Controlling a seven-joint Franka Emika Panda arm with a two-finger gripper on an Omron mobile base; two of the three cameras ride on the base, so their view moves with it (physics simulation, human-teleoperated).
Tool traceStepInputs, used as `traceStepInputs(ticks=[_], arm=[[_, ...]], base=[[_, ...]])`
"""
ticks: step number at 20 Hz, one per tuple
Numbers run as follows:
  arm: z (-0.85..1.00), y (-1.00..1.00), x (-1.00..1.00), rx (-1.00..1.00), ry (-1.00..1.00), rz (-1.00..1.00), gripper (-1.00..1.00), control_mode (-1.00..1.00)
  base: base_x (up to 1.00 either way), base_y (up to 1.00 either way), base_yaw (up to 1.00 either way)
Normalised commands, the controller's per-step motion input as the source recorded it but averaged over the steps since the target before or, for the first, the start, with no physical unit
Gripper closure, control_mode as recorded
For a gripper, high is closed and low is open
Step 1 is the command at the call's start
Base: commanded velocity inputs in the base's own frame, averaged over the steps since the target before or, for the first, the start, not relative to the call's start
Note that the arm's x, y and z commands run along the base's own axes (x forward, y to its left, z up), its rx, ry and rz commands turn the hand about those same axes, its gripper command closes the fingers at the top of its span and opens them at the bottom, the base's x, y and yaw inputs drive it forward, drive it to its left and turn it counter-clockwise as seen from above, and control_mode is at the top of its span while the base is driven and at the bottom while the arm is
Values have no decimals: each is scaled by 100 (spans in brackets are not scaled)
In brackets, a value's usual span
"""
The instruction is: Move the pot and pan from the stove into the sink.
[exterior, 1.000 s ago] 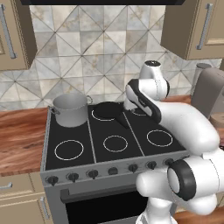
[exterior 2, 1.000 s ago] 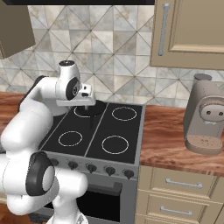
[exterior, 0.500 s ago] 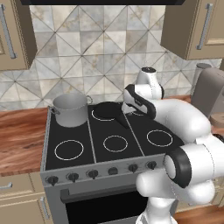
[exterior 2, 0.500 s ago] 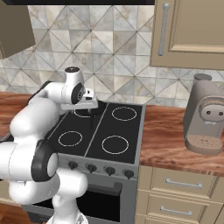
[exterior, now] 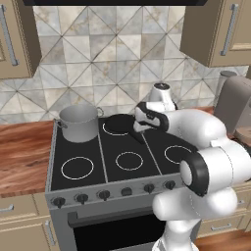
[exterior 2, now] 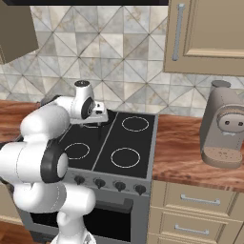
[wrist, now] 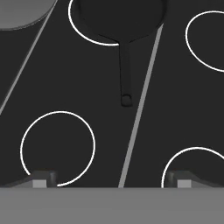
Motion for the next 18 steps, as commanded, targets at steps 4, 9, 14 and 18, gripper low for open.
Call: traceStepInputs(ticks=[4,9,14,18], arm=[[-34,2,20,0,0,2,-100,-100],[-36,0,12,0,-1,2,-100,-100],[-34,3,26,0,-5,2,-100,-100],[-35,0,27,0,-3,3,-100,-100]], base=[[0,0,0],[0,0,0],[0,0,0],[0,0,0]])
